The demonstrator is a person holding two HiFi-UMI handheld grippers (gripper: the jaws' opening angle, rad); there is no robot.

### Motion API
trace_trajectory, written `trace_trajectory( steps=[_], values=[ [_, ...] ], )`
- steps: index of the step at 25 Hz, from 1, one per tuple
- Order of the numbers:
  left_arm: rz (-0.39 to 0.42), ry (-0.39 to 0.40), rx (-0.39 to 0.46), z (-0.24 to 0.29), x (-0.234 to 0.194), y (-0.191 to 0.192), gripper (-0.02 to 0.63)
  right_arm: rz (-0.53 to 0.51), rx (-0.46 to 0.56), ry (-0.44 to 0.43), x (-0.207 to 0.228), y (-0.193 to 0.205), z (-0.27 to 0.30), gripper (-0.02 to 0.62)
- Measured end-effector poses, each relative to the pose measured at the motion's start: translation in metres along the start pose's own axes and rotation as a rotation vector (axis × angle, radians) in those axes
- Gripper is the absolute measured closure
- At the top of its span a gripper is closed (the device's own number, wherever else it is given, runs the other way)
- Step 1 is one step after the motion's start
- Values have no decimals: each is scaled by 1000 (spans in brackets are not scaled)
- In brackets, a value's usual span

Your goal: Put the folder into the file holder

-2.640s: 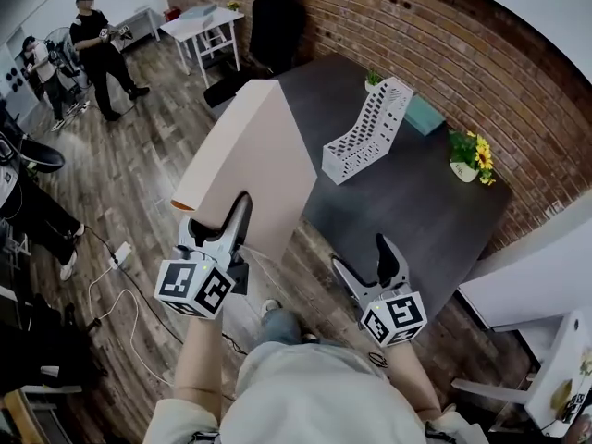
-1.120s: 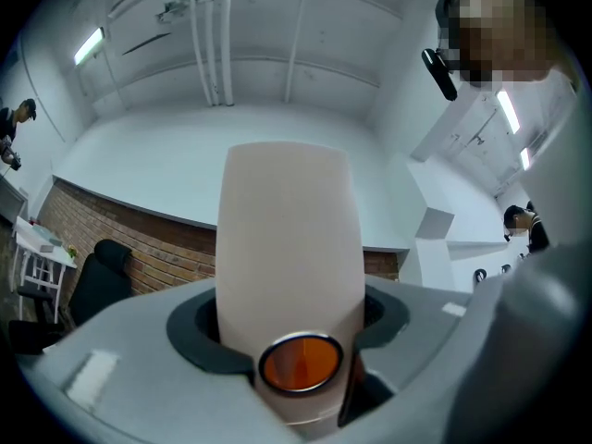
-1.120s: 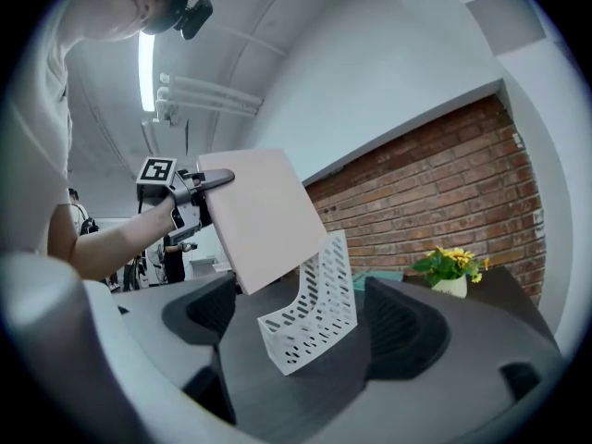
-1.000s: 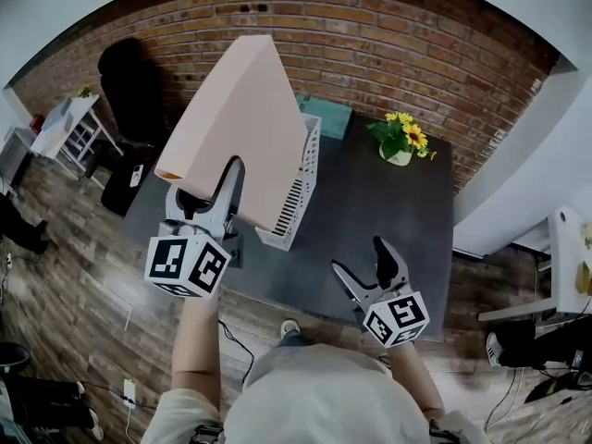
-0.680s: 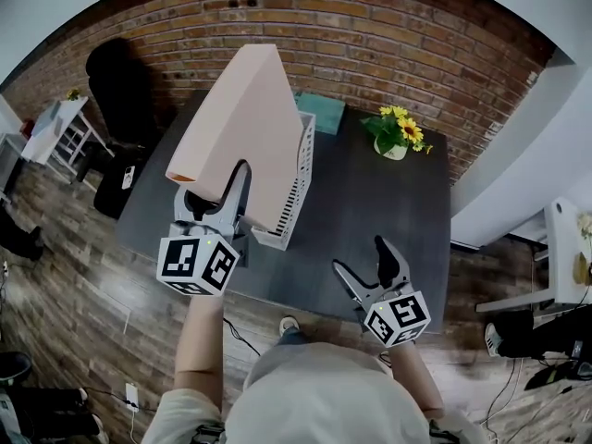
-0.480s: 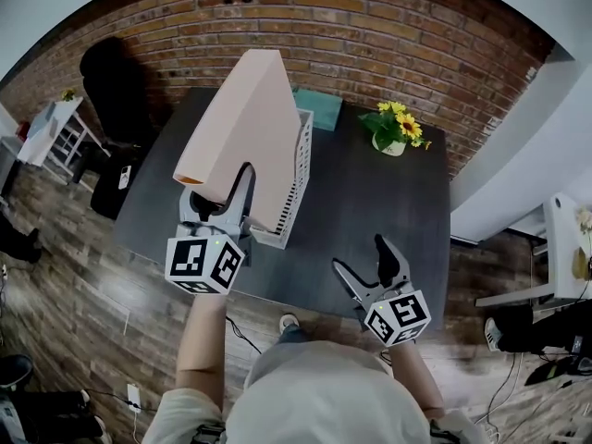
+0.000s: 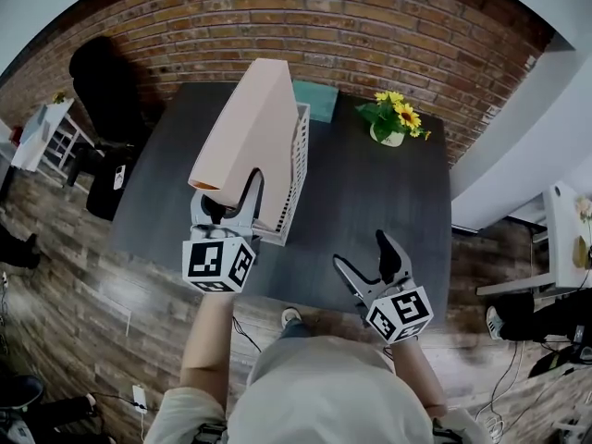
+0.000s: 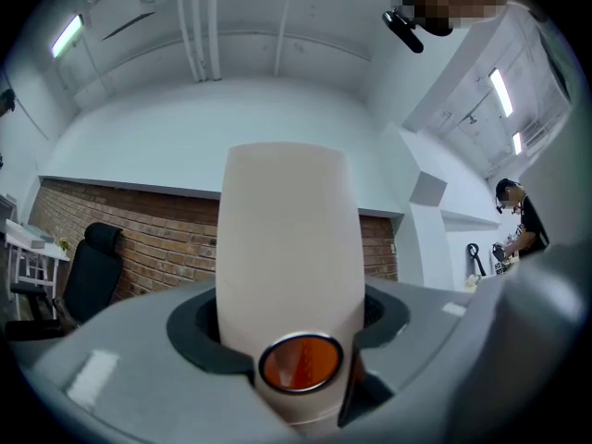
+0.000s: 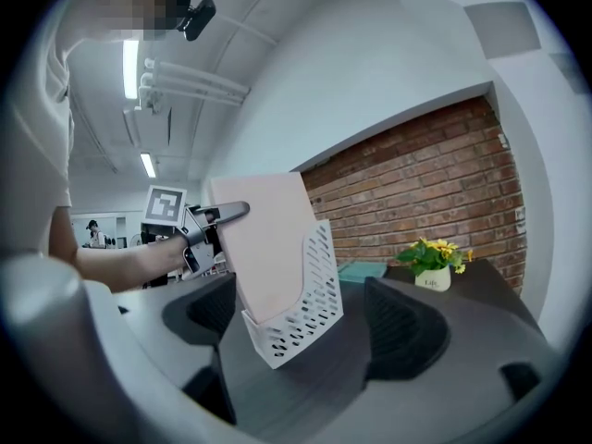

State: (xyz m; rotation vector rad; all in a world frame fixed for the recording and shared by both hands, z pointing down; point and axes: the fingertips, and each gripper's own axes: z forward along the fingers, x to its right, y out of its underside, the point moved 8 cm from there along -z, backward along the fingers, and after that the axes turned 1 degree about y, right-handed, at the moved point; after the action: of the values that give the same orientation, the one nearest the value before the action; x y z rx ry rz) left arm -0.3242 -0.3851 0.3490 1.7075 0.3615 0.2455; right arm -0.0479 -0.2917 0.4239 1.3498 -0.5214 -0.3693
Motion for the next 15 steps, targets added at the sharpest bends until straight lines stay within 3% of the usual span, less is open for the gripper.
trace_trajectory(
  steps=[15],
  values=[
    [14,-33,-83,11,10,55,333,14,-17,3,0,6,5,187]
  ],
)
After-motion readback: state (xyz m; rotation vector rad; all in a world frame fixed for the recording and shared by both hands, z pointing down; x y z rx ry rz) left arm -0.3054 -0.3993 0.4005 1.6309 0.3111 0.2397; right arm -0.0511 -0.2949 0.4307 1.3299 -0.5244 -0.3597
